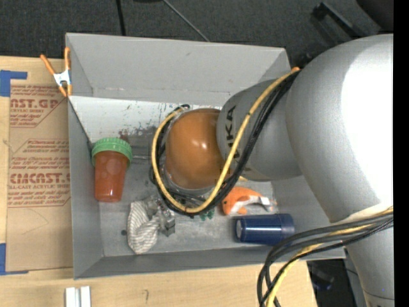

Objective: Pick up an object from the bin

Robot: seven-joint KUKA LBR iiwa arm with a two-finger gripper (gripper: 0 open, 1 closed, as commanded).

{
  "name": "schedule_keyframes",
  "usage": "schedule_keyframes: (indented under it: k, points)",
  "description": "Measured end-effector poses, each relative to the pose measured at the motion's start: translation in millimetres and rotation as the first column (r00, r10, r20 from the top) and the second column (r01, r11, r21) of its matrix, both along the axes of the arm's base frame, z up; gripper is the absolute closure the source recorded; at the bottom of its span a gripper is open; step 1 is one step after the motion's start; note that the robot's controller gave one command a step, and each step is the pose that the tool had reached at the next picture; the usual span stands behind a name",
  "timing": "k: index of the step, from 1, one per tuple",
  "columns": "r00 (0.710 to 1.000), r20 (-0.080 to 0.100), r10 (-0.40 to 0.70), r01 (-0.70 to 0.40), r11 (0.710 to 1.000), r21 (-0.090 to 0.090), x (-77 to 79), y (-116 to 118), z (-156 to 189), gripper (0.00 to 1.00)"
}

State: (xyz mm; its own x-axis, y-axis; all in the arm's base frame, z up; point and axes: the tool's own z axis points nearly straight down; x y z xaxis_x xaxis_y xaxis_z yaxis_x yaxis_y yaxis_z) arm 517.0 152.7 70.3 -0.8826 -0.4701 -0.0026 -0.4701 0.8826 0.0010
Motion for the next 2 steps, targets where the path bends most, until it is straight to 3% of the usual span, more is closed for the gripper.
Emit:
schedule_keyframes:
  k: [2]
  points:
    - [1.0,-0.001,0.006,-0.006,1.0,0.0,1.2,-0.9,0.0,1.0]
